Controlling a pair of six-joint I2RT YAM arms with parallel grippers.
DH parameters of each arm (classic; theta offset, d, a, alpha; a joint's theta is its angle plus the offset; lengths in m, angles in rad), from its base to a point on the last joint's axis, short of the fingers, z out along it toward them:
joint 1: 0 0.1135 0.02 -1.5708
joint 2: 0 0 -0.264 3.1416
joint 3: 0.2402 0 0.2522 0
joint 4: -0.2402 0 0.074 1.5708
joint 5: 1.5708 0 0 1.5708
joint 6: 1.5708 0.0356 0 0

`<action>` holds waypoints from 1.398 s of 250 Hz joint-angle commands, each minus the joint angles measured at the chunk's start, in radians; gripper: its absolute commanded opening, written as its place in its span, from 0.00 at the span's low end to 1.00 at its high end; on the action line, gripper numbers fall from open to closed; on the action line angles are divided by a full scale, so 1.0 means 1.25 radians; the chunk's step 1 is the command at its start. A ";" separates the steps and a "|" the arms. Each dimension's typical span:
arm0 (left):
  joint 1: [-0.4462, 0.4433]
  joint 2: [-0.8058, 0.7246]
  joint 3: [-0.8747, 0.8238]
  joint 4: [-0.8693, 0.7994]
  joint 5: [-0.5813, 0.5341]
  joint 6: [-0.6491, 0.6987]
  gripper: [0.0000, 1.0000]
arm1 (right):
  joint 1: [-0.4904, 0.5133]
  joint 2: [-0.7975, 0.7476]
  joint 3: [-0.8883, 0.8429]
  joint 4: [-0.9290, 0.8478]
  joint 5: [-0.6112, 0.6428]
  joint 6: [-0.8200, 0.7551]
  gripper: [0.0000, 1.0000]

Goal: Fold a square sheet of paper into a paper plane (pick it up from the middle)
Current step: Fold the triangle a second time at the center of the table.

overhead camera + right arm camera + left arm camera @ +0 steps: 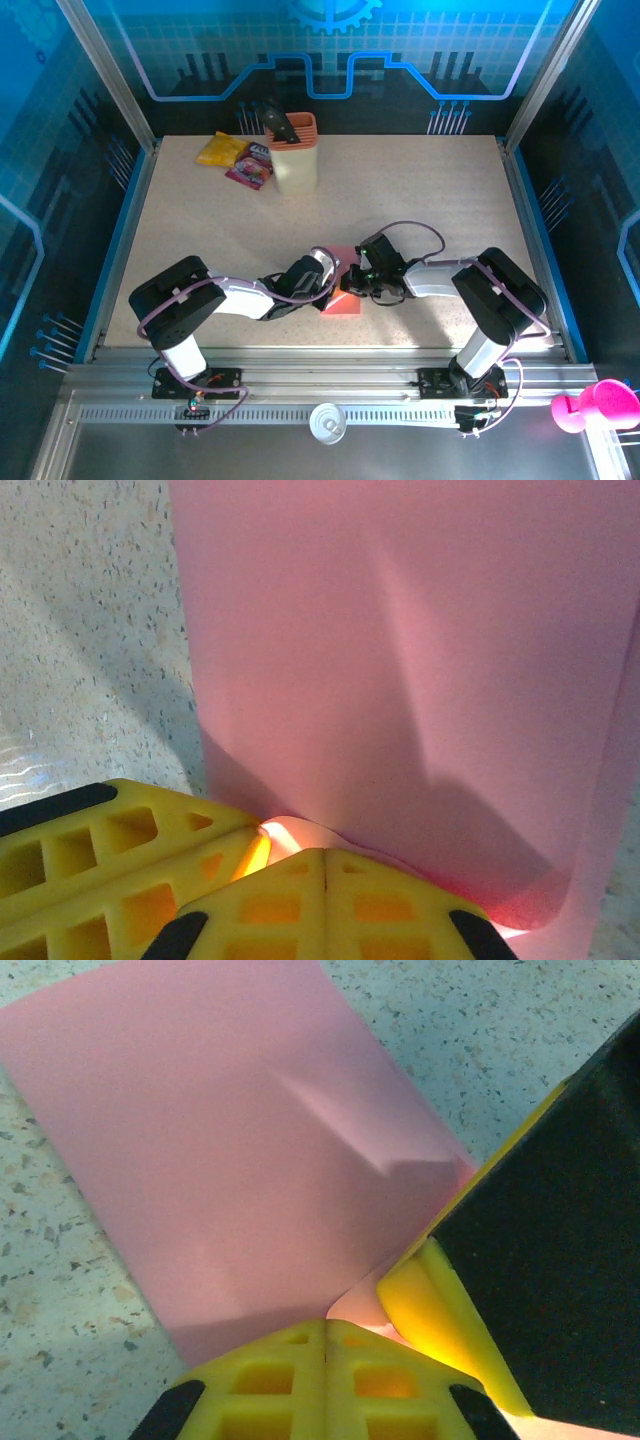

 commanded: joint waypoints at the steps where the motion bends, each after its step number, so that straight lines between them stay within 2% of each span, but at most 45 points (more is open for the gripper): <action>1: 0.005 0.028 -0.008 -0.040 0.020 0.004 0.00 | -0.002 0.026 -0.040 -0.057 0.017 0.007 0.00; 81: 0.004 0.008 -0.010 -0.047 0.018 -0.012 0.00 | -0.005 0.006 -0.011 -0.093 0.012 -0.018 0.00; 106: 0.007 -0.051 -0.014 -0.056 0.004 -0.047 0.33 | -0.005 0.021 -0.021 -0.092 0.018 -0.017 0.00; 118: 0.009 -0.088 -0.017 -0.061 0.002 -0.059 0.44 | -0.005 0.027 -0.028 -0.085 0.020 -0.015 0.00; 143: 0.010 -0.156 -0.017 -0.079 0.001 -0.072 0.56 | -0.006 0.035 -0.038 -0.075 0.020 -0.006 0.00; 171: 0.011 -0.209 -0.015 -0.097 0.037 -0.074 0.58 | -0.005 0.038 -0.041 -0.067 0.018 -0.003 0.00; 190: 0.009 -0.230 -0.019 -0.097 0.079 -0.075 0.50 | -0.005 0.040 -0.040 -0.070 0.017 -0.004 0.00; 217: 0.006 -0.236 -0.026 -0.088 0.138 -0.083 0.21 | -0.005 0.040 -0.039 -0.072 0.018 -0.007 0.00; 232: -0.001 -0.229 -0.029 -0.077 0.161 -0.087 0.10 | -0.005 0.041 -0.039 -0.070 0.018 -0.007 0.00; 251: -0.013 -0.208 -0.029 -0.063 0.183 -0.090 0.00 | -0.005 0.045 -0.038 -0.069 0.017 -0.007 0.00; 301: -0.045 -0.147 -0.013 -0.042 0.191 -0.087 0.00 | -0.005 0.049 -0.038 -0.067 0.015 -0.007 0.00; 350: -0.046 -0.112 -0.027 -0.022 0.171 -0.082 0.00 | -0.007 0.046 -0.041 -0.069 0.017 -0.007 0.00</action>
